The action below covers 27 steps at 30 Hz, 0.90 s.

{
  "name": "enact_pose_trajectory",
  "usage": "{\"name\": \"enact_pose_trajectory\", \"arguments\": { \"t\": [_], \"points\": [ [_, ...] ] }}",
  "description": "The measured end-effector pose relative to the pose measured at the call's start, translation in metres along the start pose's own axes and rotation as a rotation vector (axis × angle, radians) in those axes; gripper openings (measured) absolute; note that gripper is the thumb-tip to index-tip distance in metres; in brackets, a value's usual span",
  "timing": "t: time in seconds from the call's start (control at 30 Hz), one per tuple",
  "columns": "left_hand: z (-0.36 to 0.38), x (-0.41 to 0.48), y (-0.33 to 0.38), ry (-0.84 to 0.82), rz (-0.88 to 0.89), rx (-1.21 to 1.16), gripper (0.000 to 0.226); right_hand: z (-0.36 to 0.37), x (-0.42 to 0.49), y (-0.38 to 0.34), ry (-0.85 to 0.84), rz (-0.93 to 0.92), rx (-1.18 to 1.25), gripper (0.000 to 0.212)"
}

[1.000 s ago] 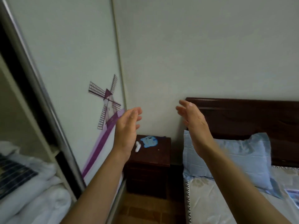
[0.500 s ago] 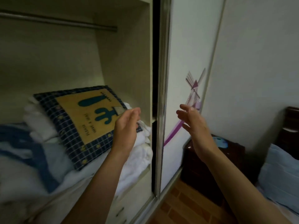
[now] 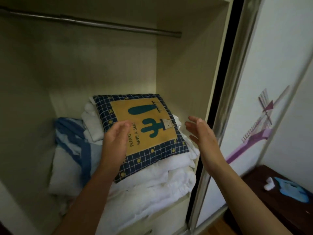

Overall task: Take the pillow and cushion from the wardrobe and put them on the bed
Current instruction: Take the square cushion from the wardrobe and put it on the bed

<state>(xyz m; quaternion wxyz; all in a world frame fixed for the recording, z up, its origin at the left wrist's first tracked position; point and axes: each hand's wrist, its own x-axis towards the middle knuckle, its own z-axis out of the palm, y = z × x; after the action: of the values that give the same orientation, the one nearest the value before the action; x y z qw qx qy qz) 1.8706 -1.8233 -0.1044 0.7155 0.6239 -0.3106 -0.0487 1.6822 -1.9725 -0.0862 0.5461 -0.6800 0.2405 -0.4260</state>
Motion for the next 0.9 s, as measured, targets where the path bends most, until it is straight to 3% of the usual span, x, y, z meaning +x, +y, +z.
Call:
{"name": "enact_pose_trajectory", "arguments": {
  "t": [0.43,0.6,0.8,0.9],
  "points": [
    [0.018,0.082,-0.054,0.396,-0.121,0.199,0.024,0.000,0.188,0.082,-0.153,0.135,0.072,0.046],
    [0.013,0.103,-0.062,0.446,-0.161,0.245,0.033,0.018,0.228,0.105,-0.180,0.148,0.053,0.042],
    [0.001,0.133,-0.070,0.435,-0.158,0.333,0.014,0.034,0.267,0.118,-0.174,0.173,-0.008,0.040],
    [-0.010,0.144,-0.083,0.457,-0.214,0.404,0.020,0.040,0.282,0.131,-0.161,0.184,-0.056,0.035]
  ]
}}
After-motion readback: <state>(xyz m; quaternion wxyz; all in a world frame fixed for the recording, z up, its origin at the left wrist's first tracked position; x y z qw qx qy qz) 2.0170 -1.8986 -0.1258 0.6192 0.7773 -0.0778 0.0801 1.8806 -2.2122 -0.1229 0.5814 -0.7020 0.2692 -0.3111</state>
